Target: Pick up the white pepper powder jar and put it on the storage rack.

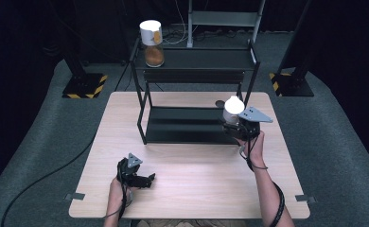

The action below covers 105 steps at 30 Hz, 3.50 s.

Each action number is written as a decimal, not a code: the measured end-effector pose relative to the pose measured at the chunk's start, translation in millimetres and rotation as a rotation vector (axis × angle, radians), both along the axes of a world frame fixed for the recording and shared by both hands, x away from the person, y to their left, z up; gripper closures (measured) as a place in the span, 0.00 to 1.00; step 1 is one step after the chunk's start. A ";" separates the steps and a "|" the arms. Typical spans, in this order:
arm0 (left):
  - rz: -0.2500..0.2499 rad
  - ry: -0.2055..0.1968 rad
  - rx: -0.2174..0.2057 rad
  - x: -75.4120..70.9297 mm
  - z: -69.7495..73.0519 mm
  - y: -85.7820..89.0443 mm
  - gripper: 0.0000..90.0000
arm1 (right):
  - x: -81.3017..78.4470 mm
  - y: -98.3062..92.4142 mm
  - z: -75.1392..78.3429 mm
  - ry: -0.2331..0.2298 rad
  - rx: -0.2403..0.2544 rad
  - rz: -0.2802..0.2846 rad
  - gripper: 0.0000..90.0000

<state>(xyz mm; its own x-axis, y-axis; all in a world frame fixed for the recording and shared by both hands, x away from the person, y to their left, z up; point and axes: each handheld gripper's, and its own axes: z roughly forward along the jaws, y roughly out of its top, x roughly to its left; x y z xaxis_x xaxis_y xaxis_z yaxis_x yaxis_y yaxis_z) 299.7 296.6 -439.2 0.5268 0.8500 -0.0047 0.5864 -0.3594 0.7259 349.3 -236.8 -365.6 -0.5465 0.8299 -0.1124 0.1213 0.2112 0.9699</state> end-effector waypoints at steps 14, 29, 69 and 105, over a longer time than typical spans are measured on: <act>0.000 0.000 0.000 0.0 0.0 0.0 0.02 | 5.3 0.9 15.3 -0.023 0.006 -0.008 0.34; 0.000 0.000 0.000 0.0 0.0 0.0 0.02 | 10.8 -0.9 35.8 -0.035 0.006 -0.009 0.34; 0.000 0.001 0.000 0.1 0.1 0.0 0.01 | 28.7 -11.8 104.3 -0.055 0.033 -0.010 0.34; 0.000 0.001 0.000 0.1 0.1 0.0 0.02 | 36.9 -14.5 135.2 -0.067 0.038 -0.021 0.34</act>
